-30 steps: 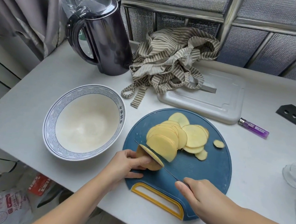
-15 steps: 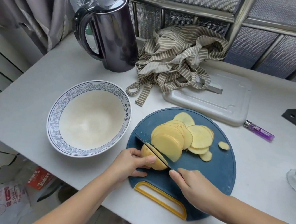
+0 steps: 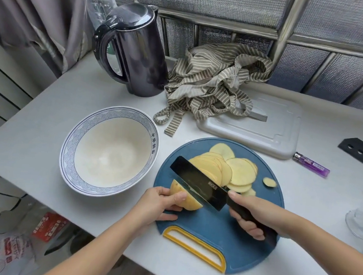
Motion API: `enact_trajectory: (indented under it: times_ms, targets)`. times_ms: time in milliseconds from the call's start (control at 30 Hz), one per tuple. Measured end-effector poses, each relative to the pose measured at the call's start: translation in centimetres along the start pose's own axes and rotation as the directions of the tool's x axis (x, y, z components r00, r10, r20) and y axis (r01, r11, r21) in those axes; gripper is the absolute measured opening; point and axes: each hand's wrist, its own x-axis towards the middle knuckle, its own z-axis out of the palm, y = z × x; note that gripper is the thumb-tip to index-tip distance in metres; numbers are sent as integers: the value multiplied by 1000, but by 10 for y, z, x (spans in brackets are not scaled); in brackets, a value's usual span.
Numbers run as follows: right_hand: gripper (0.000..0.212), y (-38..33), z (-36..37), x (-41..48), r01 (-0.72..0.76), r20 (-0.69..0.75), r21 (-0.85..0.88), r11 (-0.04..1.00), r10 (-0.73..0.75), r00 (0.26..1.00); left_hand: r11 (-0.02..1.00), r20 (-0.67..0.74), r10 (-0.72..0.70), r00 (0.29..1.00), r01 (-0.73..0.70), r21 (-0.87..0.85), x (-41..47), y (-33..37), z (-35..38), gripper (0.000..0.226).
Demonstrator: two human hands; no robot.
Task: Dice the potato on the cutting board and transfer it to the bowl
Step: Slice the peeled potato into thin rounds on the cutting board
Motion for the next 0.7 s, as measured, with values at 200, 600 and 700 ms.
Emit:
enact_trajectory:
  times_ms: [200, 600, 700]
  targets:
    - [52, 5, -14, -9, -7, 12, 180, 984, 5, 1000, 1000, 10, 11, 1000, -11, 3, -4, -1, -4, 73]
    - [52, 12, -18, -16, 44, -84, 441, 897, -8, 996, 1000, 18, 10, 1000, -10, -26, -8, 4, 0, 61]
    - [53, 8, -17, -22, 83, -141, 406, 910, -28, 990, 999, 16, 12, 1000, -11, -43, -10, 3, 1, 58]
